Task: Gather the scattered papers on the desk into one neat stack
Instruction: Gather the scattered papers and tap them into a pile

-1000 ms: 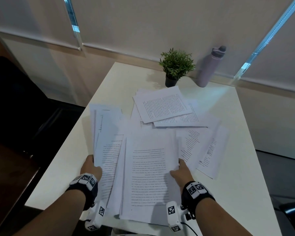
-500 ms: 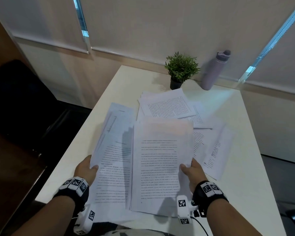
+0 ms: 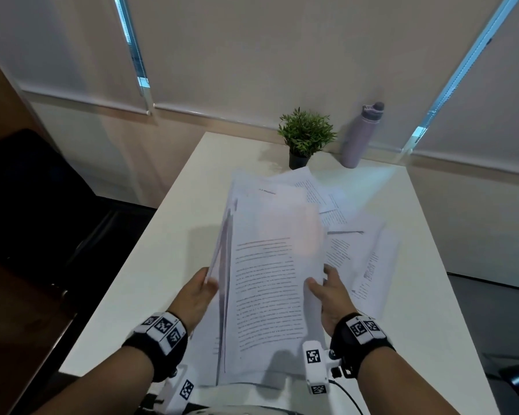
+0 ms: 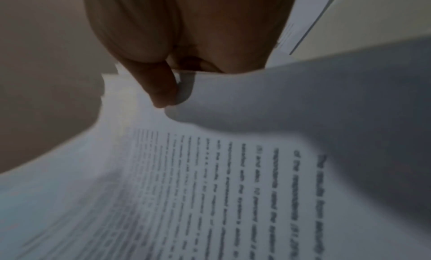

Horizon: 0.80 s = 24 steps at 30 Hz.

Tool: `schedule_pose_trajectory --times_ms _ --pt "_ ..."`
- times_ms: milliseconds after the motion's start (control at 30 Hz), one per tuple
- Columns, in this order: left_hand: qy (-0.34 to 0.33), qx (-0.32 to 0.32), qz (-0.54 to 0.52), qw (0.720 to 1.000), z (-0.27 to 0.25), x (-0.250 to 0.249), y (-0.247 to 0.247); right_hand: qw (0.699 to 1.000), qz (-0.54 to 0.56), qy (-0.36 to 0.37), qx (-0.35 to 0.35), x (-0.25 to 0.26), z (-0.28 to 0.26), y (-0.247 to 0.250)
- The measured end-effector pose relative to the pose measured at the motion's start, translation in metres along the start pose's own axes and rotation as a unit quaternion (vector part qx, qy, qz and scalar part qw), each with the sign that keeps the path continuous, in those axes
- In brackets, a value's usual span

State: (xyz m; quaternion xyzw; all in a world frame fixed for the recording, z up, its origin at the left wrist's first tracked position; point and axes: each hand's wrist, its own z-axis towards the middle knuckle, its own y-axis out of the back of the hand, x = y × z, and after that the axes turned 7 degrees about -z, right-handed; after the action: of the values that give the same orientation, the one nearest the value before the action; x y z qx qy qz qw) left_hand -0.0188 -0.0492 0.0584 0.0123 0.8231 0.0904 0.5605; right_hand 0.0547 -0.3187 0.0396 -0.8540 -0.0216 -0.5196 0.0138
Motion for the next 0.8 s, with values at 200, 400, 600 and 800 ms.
schedule_pose_trajectory --times_ms 200,400,600,800 --pt "-0.082 -0.013 -0.037 0.996 0.003 -0.057 -0.03 0.99 -0.001 0.123 -0.064 0.043 -0.019 -0.003" --pt "-0.16 0.015 -0.112 0.981 0.002 -0.072 -0.05 0.972 -0.003 0.19 -0.139 0.052 -0.038 0.006" --pt "-0.145 0.162 -0.17 0.961 0.006 -0.049 -0.051 0.972 0.0 0.125 -0.198 0.038 -0.024 0.025" --pt "-0.166 0.109 0.0 0.98 -0.005 -0.068 -0.06 0.975 0.003 0.147 -0.166 0.056 -0.032 0.031"
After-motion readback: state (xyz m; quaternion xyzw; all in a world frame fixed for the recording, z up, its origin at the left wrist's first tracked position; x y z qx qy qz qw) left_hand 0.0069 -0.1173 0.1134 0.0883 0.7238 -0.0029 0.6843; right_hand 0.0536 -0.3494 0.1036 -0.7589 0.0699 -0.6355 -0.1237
